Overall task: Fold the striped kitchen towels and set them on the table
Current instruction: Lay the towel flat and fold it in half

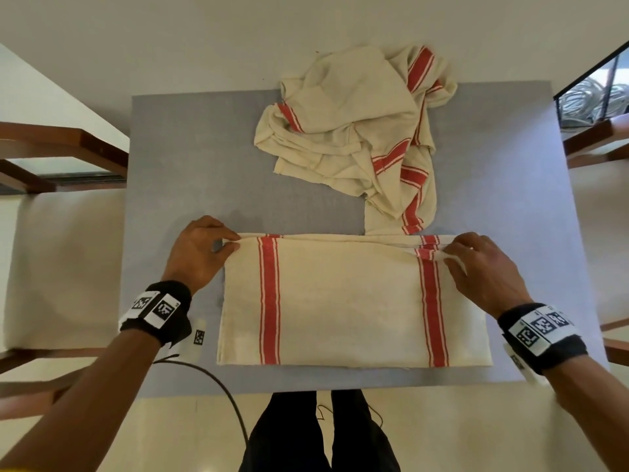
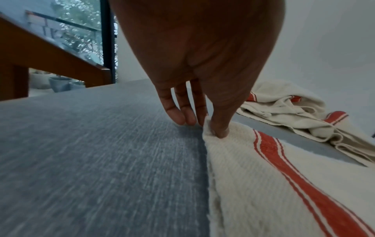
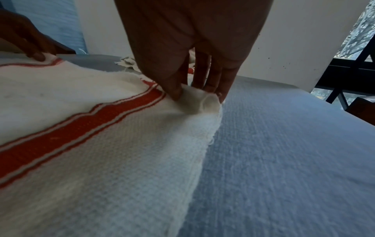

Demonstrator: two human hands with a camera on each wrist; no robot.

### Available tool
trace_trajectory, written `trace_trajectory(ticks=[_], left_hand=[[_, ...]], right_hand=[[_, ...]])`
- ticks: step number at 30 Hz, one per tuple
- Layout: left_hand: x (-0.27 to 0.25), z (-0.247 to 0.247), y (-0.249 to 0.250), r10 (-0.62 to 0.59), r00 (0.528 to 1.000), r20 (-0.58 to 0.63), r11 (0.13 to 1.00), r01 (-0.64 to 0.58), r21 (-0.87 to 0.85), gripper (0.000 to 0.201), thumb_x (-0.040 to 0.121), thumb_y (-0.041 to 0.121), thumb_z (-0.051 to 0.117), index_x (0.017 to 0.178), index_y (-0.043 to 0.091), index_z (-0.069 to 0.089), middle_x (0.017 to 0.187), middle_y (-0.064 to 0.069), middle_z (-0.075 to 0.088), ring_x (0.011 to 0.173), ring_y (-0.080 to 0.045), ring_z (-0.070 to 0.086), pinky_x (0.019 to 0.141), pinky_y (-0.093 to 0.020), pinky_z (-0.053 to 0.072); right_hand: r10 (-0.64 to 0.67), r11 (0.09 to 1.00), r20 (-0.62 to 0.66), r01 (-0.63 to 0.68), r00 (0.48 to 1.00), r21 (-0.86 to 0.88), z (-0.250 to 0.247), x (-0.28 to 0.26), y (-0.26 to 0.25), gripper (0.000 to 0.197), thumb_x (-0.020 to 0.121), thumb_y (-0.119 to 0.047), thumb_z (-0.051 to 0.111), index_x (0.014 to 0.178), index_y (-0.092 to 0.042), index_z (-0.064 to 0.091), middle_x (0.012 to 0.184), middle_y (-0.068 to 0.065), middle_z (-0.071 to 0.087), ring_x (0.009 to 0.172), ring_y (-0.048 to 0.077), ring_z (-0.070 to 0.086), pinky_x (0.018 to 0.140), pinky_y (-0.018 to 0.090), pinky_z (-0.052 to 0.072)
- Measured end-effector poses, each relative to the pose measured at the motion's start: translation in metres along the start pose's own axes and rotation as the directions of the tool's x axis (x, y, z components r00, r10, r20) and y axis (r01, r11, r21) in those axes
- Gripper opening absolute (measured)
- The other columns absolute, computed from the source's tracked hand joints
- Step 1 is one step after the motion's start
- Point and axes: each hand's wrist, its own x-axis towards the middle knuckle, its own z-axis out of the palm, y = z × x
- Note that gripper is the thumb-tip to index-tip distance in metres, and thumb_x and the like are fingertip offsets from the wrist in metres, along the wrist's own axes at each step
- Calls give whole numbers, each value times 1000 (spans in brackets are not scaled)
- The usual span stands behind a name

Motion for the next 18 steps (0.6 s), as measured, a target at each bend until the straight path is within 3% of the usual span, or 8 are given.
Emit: trace_trajectory(ticks=[3, 6, 15, 18], left_hand=[[-1, -1, -1, -15, 1000, -25, 998, 13, -66, 11, 88, 16, 80, 99, 13, 80, 104, -5, 71, 90, -23, 66, 82, -36, 58], [-1, -3, 1, -33, 999, -34, 997, 31, -66, 10, 88, 17, 80, 98, 13, 80, 103, -5, 73, 84, -19, 65, 79, -29, 54], [5, -4, 9, -142, 990, 0, 990, 142, -15, 7, 87, 20, 81, 93, 21, 77, 100, 1, 70, 81, -19, 65, 76, -35, 57], [8, -6, 9, -166, 986, 14, 986, 166, -4, 8, 88, 20, 81, 95, 20, 76, 101, -1, 71, 83, -20, 65, 79, -38, 58]], right_hand=[[-27, 999, -17, 27, 999, 30, 0, 8, 4, 23, 101, -22, 56, 112, -8, 70, 111, 11, 68, 93, 30, 63, 71, 36, 53], [32, 996, 52, -36, 998, 85, -7, 17, 7, 24, 105, -26, 46, 115, -12, 63, 106, 9, 67, 89, 25, 61, 73, 36, 53], [77, 986, 206, -105, 976, 129, -14, 32, 7, 27, 105, -28, 39, 110, -12, 60, 104, 11, 64, 89, 26, 58, 79, 42, 54], [111, 977, 216, -146, 970, 154, -17, 39, 4, 27, 103, -35, 42, 110, -13, 57, 103, 10, 64, 88, 26, 57, 76, 39, 49]])
